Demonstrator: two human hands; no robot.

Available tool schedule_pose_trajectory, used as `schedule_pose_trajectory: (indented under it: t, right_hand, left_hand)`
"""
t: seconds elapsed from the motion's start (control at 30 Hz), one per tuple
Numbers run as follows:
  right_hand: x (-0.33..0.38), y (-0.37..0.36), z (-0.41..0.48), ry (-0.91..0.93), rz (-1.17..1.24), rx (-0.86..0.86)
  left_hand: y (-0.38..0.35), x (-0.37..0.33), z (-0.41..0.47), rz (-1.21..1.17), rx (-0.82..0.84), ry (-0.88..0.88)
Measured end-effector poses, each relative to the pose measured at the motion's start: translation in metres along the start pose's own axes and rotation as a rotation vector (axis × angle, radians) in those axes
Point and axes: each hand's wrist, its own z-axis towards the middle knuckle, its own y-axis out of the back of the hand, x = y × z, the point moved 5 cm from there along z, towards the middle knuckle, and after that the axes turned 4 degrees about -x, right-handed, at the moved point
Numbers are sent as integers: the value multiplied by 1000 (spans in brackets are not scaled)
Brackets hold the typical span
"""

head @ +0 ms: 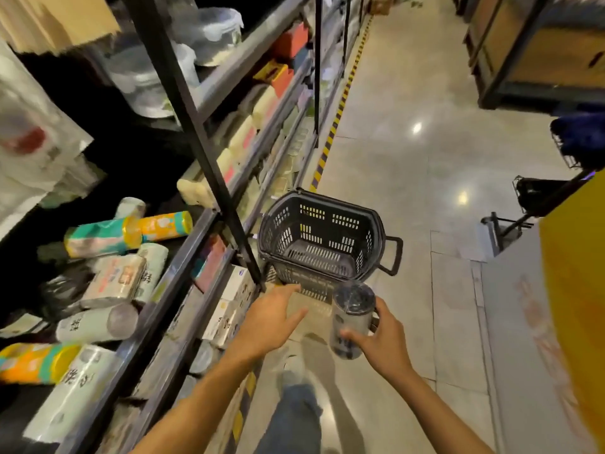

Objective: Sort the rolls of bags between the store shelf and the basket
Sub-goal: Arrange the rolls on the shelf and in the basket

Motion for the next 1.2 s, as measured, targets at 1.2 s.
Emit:
schedule_pose_trajectory:
  t: [1.2]
  right_hand:
    - [-267,-321,526,-239,-293,448]
  left_hand:
    - [-176,312,512,141,-129,39]
